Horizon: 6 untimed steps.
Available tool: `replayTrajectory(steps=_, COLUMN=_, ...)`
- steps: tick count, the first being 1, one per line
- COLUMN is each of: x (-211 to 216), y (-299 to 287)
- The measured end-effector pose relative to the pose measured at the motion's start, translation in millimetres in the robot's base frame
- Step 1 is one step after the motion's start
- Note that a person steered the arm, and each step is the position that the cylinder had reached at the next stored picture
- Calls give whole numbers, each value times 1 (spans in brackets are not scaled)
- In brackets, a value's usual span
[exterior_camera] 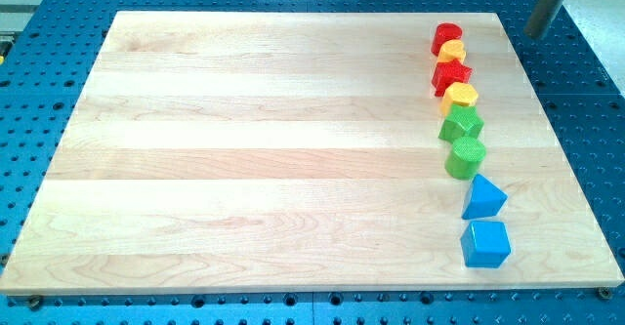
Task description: Move the yellow heart to the top left of the red star
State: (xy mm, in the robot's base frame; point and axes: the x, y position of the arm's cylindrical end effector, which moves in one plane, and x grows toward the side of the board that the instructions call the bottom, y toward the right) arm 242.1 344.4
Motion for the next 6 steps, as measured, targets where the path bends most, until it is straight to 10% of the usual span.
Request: replayTrajectory(steps=6, x=93, y=-229)
